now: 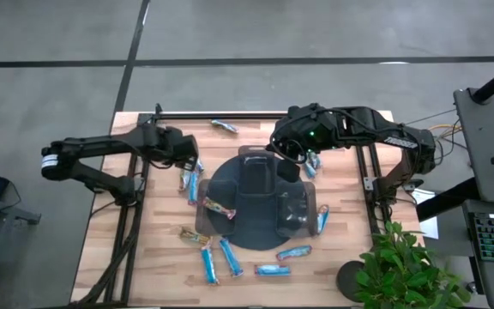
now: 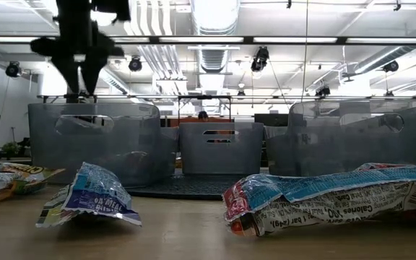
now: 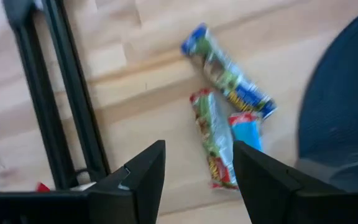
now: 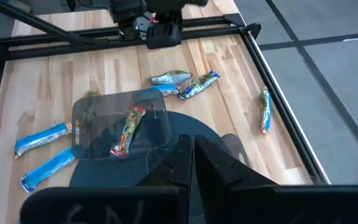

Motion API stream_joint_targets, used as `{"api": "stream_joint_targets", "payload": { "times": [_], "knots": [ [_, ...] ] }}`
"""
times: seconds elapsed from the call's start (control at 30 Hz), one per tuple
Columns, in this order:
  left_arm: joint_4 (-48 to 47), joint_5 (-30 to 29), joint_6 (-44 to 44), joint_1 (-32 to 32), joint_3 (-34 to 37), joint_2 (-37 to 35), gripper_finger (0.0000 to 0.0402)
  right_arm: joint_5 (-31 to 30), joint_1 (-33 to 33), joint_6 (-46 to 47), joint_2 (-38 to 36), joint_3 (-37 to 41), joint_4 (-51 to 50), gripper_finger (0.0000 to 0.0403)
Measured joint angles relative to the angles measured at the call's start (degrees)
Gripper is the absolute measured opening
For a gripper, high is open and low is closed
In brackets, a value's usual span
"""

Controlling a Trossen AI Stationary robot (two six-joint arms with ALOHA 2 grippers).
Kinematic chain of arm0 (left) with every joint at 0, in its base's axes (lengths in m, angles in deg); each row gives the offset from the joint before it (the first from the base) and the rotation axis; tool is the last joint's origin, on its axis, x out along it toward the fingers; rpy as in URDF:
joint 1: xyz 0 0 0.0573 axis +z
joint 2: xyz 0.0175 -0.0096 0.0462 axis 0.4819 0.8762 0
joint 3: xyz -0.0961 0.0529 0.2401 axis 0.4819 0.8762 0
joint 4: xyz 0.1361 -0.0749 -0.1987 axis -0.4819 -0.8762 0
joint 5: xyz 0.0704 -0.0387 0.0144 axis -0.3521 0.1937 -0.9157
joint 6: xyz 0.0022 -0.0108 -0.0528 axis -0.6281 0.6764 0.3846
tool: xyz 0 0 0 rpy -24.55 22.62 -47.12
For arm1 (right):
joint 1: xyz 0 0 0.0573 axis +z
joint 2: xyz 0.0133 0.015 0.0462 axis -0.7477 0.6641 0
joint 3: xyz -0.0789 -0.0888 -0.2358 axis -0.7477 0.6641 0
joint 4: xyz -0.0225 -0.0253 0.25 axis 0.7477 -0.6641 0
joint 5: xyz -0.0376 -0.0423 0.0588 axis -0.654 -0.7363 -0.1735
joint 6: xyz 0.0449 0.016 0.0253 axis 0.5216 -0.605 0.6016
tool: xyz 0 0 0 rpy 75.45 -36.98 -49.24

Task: Pick and place Granola Bars by type
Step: Put the red granola bar into the bottom left black bin

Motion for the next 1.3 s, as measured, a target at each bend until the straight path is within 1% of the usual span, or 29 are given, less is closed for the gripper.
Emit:
{"api": "stream_joint_targets", "payload": {
  "times": [0.27,0.47,0.77,0.87,1.03,1.3],
  "knots": [
    [13.8,6.6,0.8,1.3,14.7,-2.3,0.0170,-0.8,0.0,0.0,0.0,0.0,-0.2,0.0009],
    [21.2,7.3,3.7,1.5,21.0,-2.8,0.0170,-0.8,0.0,0.0,0.0,0.0,-0.2,0.0009],
    [30.6,8.1,6.8,2.2,25.1,-2.0,0.0170,-0.8,0.0,0.7,0.0,0.0,-0.2,0.0009],
    [31.6,8.0,7.7,2.5,25.8,-1.5,0.0170,-0.8,0.0,0.8,0.0,0.1,-0.2,0.0009],
    [32.6,5.3,8.3,3.2,26.0,-1.4,0.0170,-0.8,0.0,0.9,0.0,0.1,-0.2,0.0009],
    [34.1,4.8,8.5,5.4,25.9,-1.2,0.0170,-0.8,0.0,1.1,0.0,0.1,-0.2,0.0009]
  ]
}}
